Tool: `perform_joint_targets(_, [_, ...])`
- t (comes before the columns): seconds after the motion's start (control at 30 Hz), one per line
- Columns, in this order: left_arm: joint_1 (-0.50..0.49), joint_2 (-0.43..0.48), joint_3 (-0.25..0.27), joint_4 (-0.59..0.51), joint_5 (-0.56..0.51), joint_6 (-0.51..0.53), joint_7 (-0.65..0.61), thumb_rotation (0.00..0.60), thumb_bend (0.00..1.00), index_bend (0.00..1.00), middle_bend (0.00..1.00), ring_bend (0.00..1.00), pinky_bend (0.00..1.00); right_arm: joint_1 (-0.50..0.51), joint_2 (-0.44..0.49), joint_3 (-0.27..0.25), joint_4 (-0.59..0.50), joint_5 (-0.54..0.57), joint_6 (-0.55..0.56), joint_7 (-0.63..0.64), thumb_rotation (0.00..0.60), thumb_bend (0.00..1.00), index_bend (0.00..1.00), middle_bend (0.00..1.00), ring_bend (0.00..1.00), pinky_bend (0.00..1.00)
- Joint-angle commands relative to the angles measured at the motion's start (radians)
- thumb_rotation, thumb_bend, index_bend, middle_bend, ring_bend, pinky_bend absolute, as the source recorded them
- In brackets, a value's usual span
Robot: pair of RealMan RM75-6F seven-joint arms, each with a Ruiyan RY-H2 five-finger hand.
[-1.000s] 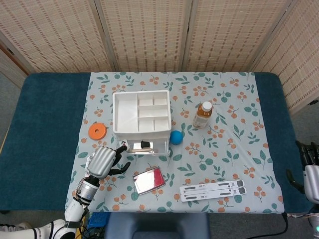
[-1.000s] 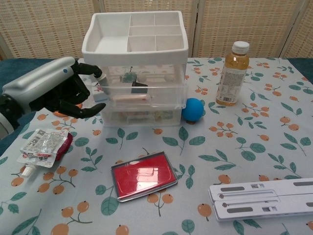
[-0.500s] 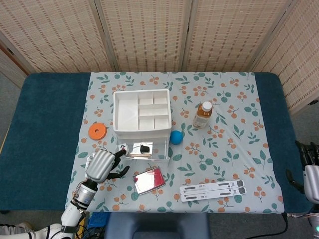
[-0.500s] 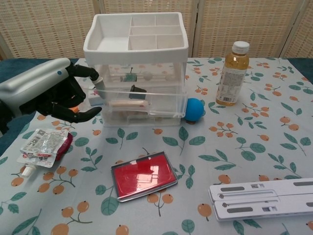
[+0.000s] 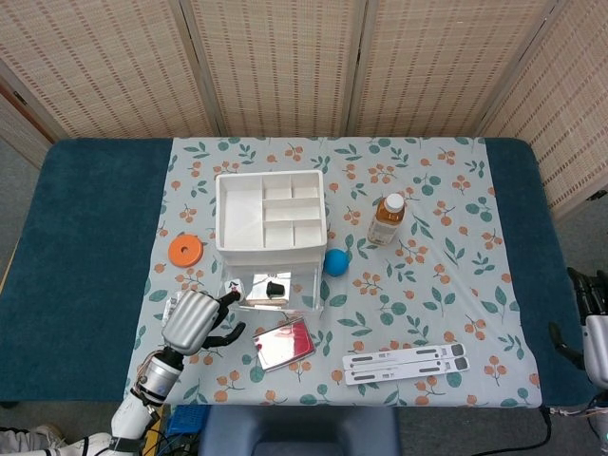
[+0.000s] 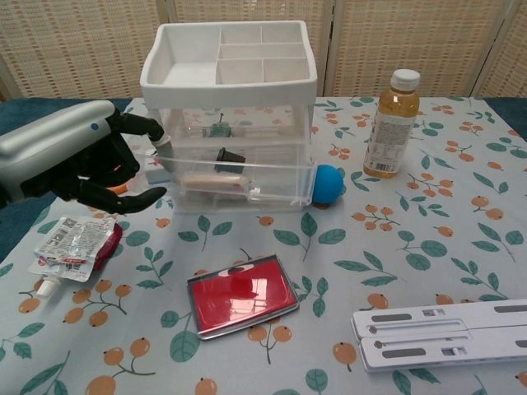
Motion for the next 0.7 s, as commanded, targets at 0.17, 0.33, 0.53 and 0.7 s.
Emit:
perform_joint_targets(0.17, [0.000, 0.046, 0.013, -0.048, 0.011, -0.015, 0.045, 0.600, 0.32, 0.23, 0.92, 1.00, 1.00, 0.005, 0.035, 0.011, -0.024, -0.012, 0.007, 0.013, 0.600, 0.38, 0.03, 0.14, 0.06, 0.11])
perform_joint_targets(0.33, [-0.007, 0.112, 0.014, -0.093, 0.055, -0.015, 0.030, 0.600, 0.32, 0.23, 0.92, 1.00, 1.00, 0.009, 0.072, 0.023, -0.051, -0.021, 0.019, -0.004, 0.600, 0.38, 0.03, 0.14, 0.06, 0.11])
perform_joint_targets(0.53, [-0.070, 0.234, -0.030, -0.090, 0.165, -0.032, -0.105, 0.600, 0.32, 0.32, 0.92, 1.00, 1.00, 0.014, 0.112, 0.030, -0.083, -0.036, 0.027, -0.027, 0.600, 0.38, 0.03, 0.14, 0.06, 0.11])
perform_joint_targets(0.7, [-0.128, 0.247, -0.090, 0.017, 0.254, 0.007, -0.138, 0.600, 0.32, 0.35, 0.92, 1.00, 1.00, 0.019, 0.119, 0.028, -0.096, -0.044, 0.023, -0.037, 0.600, 0.38, 0.03, 0.14, 0.06, 0.11])
